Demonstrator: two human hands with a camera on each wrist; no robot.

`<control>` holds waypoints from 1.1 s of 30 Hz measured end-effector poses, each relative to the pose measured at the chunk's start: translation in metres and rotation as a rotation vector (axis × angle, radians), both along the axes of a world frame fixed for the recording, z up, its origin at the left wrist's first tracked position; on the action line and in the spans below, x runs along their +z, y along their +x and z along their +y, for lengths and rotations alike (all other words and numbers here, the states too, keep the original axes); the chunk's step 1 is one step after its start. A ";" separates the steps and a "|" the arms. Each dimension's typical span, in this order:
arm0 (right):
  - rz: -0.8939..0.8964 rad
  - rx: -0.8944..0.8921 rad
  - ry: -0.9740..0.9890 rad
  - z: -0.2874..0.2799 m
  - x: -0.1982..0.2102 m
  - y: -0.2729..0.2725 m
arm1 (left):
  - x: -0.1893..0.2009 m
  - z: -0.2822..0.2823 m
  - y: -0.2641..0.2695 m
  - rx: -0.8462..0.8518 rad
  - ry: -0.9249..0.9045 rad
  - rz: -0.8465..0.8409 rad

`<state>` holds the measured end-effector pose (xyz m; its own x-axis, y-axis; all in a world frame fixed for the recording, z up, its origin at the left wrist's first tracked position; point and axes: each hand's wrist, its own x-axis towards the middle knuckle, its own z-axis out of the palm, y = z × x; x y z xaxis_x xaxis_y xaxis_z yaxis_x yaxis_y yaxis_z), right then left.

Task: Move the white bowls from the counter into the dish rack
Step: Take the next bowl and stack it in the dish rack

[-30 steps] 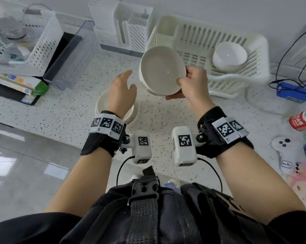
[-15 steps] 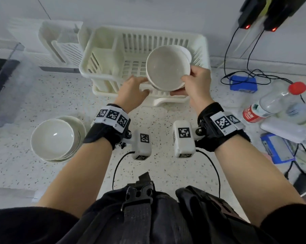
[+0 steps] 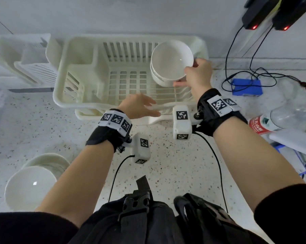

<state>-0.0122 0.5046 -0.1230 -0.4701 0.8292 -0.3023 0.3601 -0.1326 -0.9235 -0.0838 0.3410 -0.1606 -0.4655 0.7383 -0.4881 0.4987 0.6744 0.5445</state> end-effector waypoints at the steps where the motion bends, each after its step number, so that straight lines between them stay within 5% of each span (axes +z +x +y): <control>1: -0.012 -0.007 -0.014 0.004 -0.003 -0.005 | -0.004 0.003 -0.003 -0.012 -0.038 -0.004; 13: -0.161 0.020 -0.003 0.013 -0.024 -0.035 | -0.019 0.011 -0.017 -0.047 -0.112 -0.036; 33: -0.599 0.219 0.533 0.033 -0.033 -0.045 | -0.027 0.021 -0.024 -0.180 0.057 -0.025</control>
